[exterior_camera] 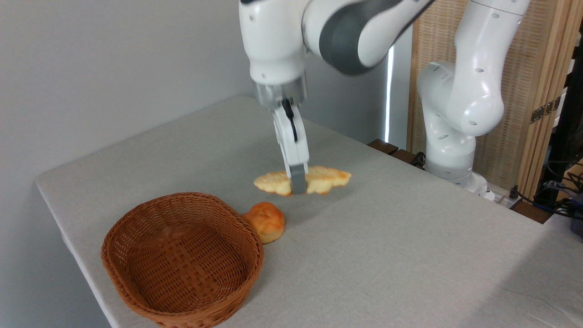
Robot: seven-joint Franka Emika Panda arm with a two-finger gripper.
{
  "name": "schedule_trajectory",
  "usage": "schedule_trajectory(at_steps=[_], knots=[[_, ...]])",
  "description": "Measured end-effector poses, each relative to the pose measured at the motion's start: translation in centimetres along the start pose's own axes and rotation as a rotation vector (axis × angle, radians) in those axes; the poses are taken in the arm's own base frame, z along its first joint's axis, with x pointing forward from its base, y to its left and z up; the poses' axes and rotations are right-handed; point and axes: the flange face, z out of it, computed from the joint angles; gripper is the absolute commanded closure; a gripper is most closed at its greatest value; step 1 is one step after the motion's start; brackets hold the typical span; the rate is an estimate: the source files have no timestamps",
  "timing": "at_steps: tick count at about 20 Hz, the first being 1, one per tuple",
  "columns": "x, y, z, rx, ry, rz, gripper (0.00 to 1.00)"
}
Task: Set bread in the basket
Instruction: 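Lift the loaf and carry it over the wicker basket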
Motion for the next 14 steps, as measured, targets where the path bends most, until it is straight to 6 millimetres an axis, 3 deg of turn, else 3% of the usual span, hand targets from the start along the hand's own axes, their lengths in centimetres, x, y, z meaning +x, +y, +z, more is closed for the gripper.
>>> schedule_trajectory(at_steps=[4, 7, 11, 14], knots=[[0.3, -0.9, -3.4, 0.027, 0.061, -0.02, 0.58], [1.3, -3.0, -5.5, 0.031, 0.15, -0.067, 0.58], [5.3, -7.8, -7.2, 0.045, 0.212, -0.171, 0.57], [8.2, -10.8, -6.9, 0.041, 0.236, -0.246, 0.57]])
